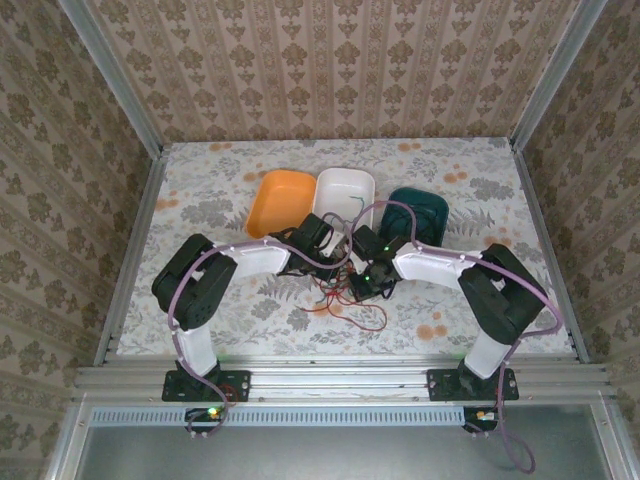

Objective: Untangle the cables

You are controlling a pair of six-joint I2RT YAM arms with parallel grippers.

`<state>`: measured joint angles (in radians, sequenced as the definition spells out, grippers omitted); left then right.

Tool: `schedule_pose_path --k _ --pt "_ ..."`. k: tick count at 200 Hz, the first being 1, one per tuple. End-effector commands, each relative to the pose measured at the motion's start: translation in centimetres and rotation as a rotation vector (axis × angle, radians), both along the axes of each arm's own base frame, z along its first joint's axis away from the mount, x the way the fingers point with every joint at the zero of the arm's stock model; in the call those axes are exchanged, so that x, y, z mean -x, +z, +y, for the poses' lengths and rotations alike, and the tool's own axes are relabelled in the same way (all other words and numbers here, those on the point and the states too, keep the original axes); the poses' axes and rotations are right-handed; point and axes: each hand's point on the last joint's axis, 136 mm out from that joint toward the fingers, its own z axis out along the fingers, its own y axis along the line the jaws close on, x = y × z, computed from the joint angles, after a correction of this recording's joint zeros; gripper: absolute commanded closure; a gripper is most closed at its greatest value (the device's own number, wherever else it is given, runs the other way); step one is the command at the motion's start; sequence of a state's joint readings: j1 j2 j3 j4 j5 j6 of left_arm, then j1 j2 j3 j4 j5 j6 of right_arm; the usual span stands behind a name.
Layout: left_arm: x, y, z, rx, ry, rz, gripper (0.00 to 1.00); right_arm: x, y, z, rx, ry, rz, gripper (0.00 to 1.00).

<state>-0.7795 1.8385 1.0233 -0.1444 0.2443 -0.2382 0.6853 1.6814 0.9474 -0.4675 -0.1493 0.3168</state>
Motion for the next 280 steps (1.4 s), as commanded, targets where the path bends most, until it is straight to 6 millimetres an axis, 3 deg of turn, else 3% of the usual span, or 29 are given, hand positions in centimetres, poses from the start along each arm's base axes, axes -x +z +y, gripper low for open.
schedule_pose_path --k 1,35,44,110,213,239,273,280 --pt "3.5 -4.5 2.2 -0.152 -0.047 0.118 1.0 -1.1 2.6 -1.0 0.005 -0.043 -0.137 0.98" --pt "4.1 -5.8 2.5 -0.18 -0.051 0.137 1.0 -1.6 5.3 -3.2 -0.044 -0.149 -0.245 0.98" --pt "4.3 -6.1 2.6 -0.183 -0.052 0.142 1.0 -1.9 6.8 -3.9 -0.068 -0.183 -0.295 0.98" --pt "5.5 -8.6 3.9 -0.222 -0.039 0.185 1.0 -3.5 11.1 -11.3 -0.1 -0.494 -0.465 0.98" --pt "7.3 -10.3 7.0 -0.276 -0.013 0.206 1.0 -3.3 13.3 -16.1 -0.212 -0.691 -0.484 0.98" --pt "7.4 -10.2 7.8 -0.28 -0.001 0.205 1.0 -3.3 13.9 -15.6 -0.215 -0.622 -0.474 0.97" --pt "6.8 -7.0 6.0 -0.152 -0.018 0.141 1.0 -1.1 12.7 -9.9 -0.255 -0.325 -0.328 0.96" --pt "6.5 -5.8 5.4 -0.114 -0.024 0.12 0.91 -0.4 12.2 -8.4 -0.258 -0.264 -0.3 0.95"
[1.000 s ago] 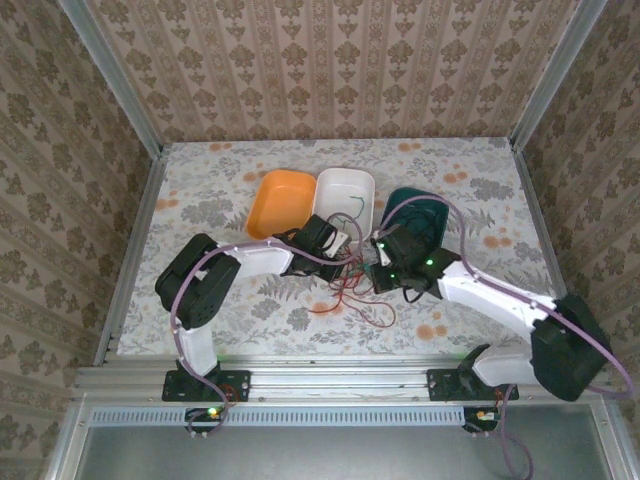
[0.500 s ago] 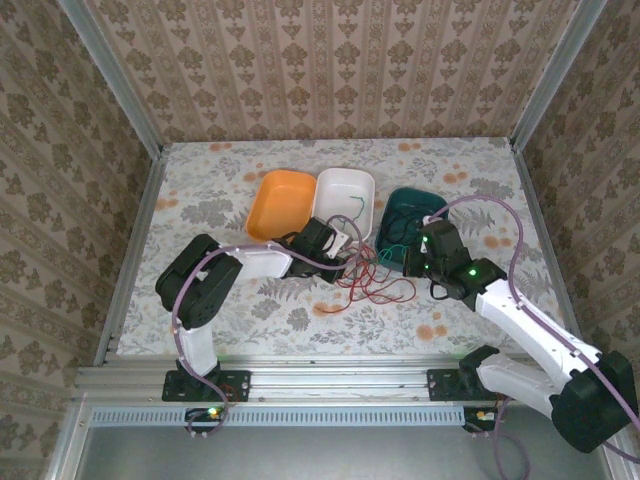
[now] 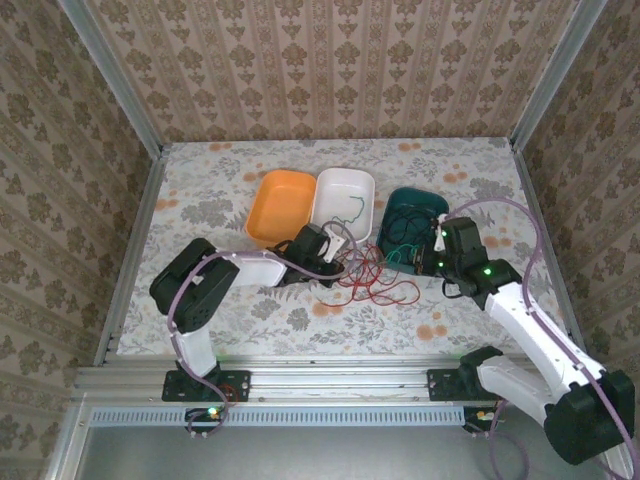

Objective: Untangle the cables

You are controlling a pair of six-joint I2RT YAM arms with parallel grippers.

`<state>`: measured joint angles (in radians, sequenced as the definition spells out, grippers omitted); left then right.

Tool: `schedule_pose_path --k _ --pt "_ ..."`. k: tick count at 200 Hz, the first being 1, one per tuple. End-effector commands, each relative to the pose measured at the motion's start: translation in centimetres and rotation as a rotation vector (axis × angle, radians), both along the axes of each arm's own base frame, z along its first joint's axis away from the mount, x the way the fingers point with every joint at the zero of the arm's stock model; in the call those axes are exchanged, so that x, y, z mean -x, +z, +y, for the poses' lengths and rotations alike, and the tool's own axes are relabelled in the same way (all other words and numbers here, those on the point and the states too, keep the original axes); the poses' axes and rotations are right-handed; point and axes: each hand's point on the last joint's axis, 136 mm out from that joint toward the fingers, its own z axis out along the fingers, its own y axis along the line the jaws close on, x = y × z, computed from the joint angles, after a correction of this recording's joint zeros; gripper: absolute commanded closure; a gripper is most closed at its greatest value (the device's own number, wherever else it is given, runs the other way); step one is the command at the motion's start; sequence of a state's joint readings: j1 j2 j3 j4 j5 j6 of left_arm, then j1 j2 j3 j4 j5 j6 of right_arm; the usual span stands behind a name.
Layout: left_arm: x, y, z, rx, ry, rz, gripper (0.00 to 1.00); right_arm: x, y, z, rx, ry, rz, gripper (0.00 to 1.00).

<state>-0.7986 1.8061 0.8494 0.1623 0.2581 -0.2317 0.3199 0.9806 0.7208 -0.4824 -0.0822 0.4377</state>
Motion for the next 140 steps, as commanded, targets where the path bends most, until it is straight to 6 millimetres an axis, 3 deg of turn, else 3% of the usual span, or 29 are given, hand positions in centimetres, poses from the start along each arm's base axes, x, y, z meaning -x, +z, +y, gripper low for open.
schedule_pose_path --k 1,16,38,70,118,140 --pt "5.8 -5.4 6.2 -0.236 0.005 0.226 0.89 2.1 -0.4 4.7 -0.012 0.251 0.063 0.95" --pt "5.1 -2.4 4.8 -0.152 -0.013 0.172 0.6 3.6 -1.4 7.6 -0.052 0.359 0.116 0.95" --pt "4.6 1.8 3.4 -0.046 -0.056 0.112 0.39 4.1 -1.8 9.8 -0.145 0.41 0.159 0.95" --pt "4.9 5.5 2.6 0.016 -0.142 0.092 0.3 3.0 -1.9 9.6 -0.114 0.383 0.161 0.95" --pt "6.7 7.3 1.5 0.046 -0.277 0.131 0.18 1.7 -2.6 9.3 -0.148 0.319 0.226 0.94" --pt "6.8 7.4 0.6 0.06 -0.304 0.133 0.18 1.3 -2.8 9.0 -0.186 0.283 0.248 0.94"
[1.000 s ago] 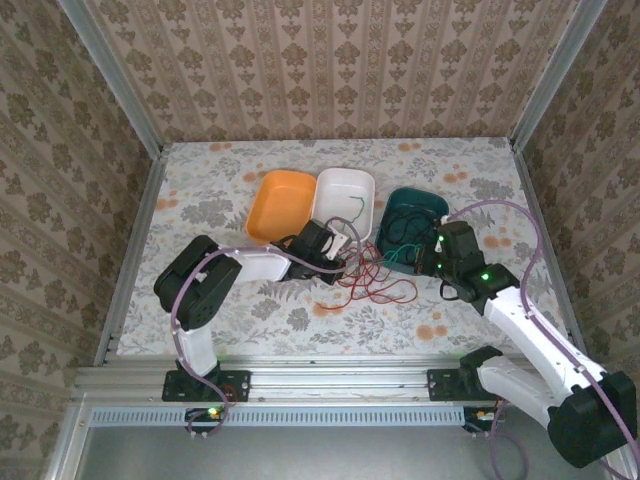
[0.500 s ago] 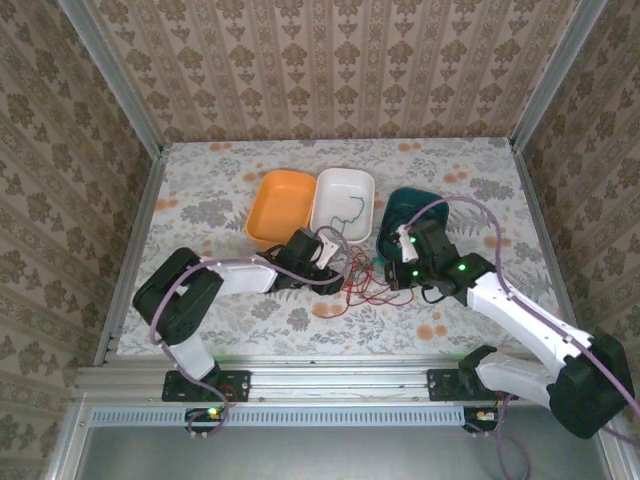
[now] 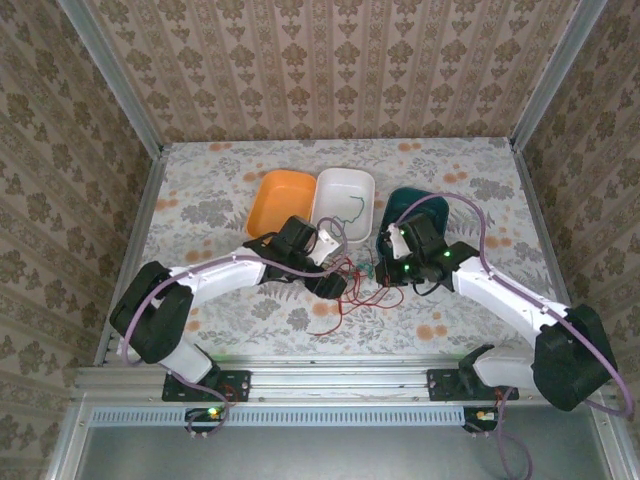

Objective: Untangle the cables

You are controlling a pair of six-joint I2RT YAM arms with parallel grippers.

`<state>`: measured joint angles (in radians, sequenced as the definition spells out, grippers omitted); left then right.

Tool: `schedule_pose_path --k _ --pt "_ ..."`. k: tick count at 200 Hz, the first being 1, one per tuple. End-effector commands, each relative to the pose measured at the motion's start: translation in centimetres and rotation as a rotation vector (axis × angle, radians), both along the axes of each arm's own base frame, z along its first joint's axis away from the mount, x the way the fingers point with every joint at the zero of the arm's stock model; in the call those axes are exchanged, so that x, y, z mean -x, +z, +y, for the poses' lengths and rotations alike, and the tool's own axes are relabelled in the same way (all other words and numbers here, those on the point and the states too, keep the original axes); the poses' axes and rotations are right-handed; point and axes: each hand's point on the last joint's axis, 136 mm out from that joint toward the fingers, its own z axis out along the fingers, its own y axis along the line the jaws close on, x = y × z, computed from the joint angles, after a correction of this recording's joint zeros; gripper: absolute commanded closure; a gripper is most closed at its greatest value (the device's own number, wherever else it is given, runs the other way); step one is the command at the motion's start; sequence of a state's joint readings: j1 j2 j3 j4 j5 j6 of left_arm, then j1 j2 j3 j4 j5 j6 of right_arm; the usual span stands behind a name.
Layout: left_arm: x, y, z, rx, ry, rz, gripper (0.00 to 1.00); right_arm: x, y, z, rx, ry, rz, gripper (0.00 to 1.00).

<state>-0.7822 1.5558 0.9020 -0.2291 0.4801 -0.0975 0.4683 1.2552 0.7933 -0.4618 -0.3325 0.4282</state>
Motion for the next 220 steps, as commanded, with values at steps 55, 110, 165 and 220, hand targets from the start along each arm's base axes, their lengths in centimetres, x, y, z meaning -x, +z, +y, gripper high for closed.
schedule_pose_path --k 55,110,165,220 --pt "-0.8 -3.1 -2.5 -0.036 -0.038 0.036 0.41 -1.3 1.9 0.0 -0.183 -0.087 0.05 0.95" --pt "-3.4 -8.2 -0.1 -0.109 0.141 0.099 1.0 -1.7 5.4 -1.5 -0.328 -0.157 0.014 0.96" --pt "-2.1 -11.7 2.9 -0.224 0.208 0.179 1.0 -2.7 13.5 -4.8 -0.472 -0.249 -0.213 0.96" --pt "-0.6 -13.8 4.5 -0.292 0.214 0.211 1.0 -2.9 20.5 -8.5 -0.408 -0.338 -0.495 0.96"
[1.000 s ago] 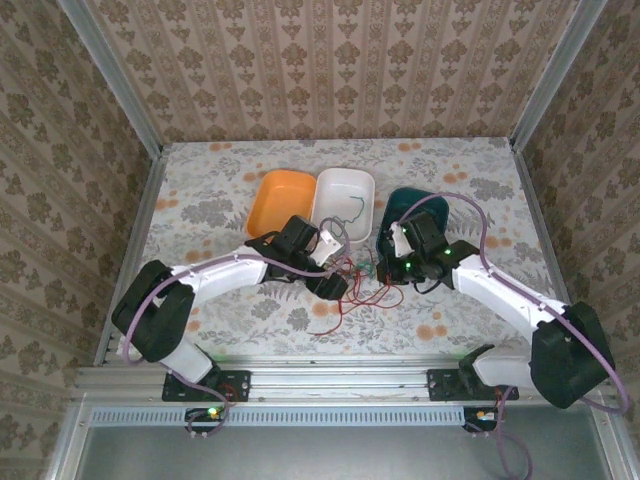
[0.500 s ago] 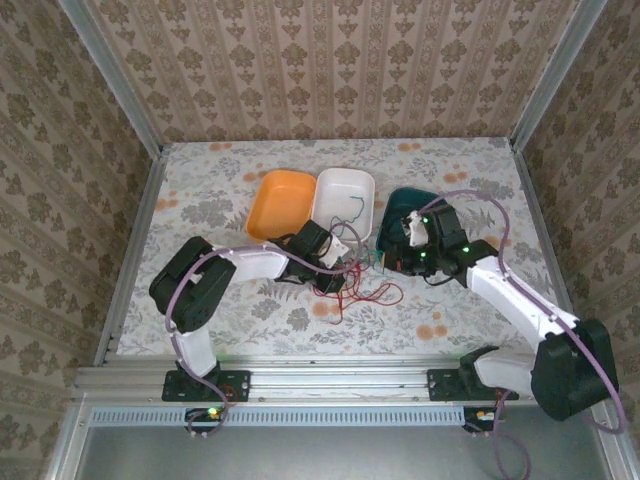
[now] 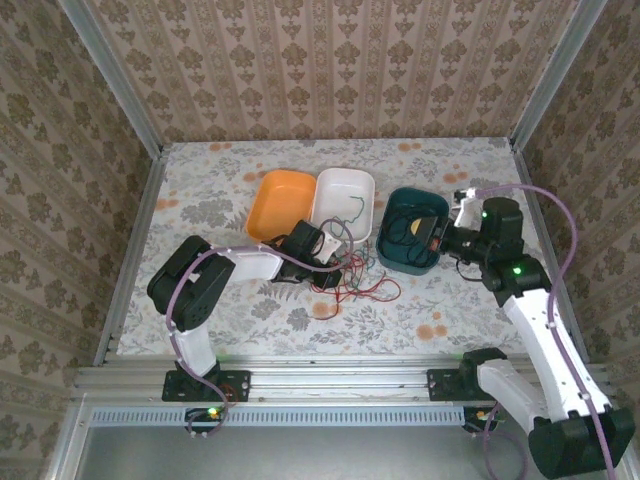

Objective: Untangle the cables

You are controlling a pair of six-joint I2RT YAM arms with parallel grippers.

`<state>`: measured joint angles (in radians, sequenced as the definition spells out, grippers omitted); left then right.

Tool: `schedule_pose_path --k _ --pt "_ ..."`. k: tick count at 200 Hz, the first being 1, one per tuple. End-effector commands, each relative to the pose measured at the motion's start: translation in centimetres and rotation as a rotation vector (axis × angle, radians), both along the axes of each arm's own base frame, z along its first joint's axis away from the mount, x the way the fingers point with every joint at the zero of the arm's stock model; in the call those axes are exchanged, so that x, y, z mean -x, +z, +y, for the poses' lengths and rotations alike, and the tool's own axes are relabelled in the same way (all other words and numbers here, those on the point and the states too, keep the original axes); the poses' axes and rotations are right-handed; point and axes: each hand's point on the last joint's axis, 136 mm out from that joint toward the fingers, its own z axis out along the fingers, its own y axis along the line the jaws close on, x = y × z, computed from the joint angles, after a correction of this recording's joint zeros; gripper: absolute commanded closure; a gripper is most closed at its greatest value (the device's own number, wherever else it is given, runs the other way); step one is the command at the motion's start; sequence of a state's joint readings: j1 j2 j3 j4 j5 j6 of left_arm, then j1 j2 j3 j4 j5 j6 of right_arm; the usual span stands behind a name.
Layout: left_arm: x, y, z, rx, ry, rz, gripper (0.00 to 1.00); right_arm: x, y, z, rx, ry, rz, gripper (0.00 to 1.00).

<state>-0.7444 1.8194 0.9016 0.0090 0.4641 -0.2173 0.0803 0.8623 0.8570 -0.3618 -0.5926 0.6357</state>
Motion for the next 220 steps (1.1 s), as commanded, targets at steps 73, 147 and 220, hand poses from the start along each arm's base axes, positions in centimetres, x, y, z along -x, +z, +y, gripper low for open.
schedule_pose_path --k 73,147,220 --pt "4.1 -5.8 3.7 -0.213 0.013 0.118 1.0 1.7 -8.2 5.8 0.339 0.234 0.159 0.81" --pt "3.6 -4.9 3.0 -0.184 0.005 0.112 1.0 1.5 -18.7 11.0 0.468 0.451 0.367 0.63" --pt "3.6 -4.6 2.8 -0.168 0.002 0.111 1.0 -1.1 -22.4 12.6 0.474 0.456 0.404 0.63"
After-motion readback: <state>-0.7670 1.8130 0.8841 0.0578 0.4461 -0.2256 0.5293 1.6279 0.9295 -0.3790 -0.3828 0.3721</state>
